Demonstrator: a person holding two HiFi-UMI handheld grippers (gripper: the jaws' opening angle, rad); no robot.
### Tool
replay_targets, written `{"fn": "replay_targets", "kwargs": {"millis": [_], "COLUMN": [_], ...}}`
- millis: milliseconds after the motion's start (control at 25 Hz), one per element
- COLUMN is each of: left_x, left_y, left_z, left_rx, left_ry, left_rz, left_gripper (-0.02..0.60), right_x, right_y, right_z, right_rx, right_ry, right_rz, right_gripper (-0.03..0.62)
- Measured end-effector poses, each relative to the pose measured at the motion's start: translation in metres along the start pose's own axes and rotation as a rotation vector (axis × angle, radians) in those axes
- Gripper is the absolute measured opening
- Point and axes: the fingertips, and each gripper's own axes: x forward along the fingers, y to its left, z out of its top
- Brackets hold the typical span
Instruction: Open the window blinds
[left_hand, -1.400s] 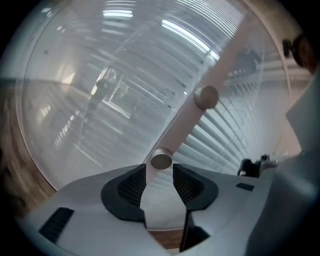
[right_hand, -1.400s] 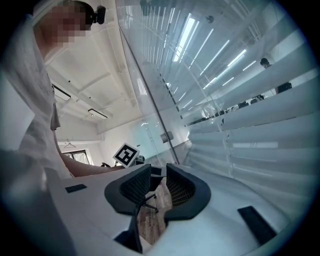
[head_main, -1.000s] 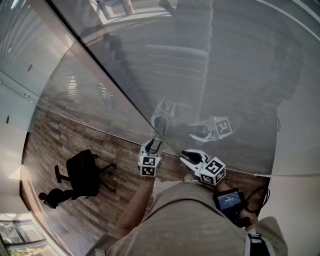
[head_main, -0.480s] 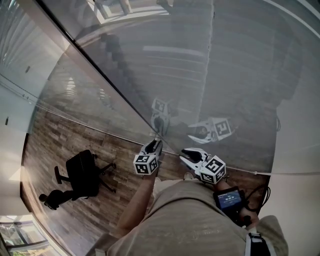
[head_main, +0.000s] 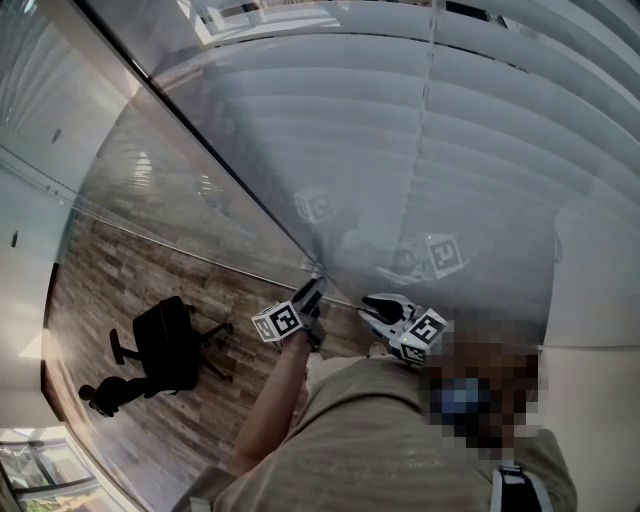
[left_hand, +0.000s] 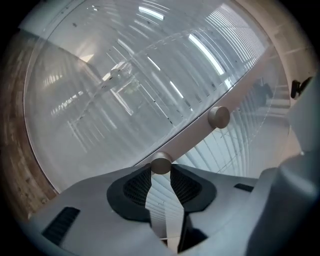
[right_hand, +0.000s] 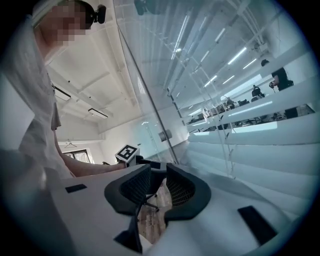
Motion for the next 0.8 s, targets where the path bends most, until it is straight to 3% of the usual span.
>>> {"fn": "replay_targets", "kwargs": {"millis": [80, 320, 480, 600, 800], "left_x": [-0.001, -0.005, -0.002, -0.003, -0.004], "left_y": [0.002, 0.002, 0.005, 0.004, 0.004], "left_z": [-0.002, 0.002, 0.001, 0.006, 0.016], "left_rx": [0.088, 0.545, 0.740, 0.780, 0.642], "left_ry": [0.011, 0.046, 0.071, 0.071, 0.049], "left_rz": [0.036, 0.224, 0.305, 0.327, 0.287], "left_gripper": [0.130, 0.170, 0.169, 0.135, 0.133], "right_x": [-0.001, -0.003, -0.004, -0.003, -0.003], "right_y": [0.000, -0.001, -0.002, -0.002, -0.005], "right_z": [-0.004, -0.009, -0.014, -0.012, -0.005], "right_rx": [-0.001, 0.000, -0.001, -0.002, 0.004], "right_ry": [-0.001, -0.003, -0.005, -0.005, -0.006], "right_rz": [0.003, -0.002, -0.003, -0.005, -0.020], "right_gripper": [0.103, 0.103, 0.103, 0.103, 0.103]}}
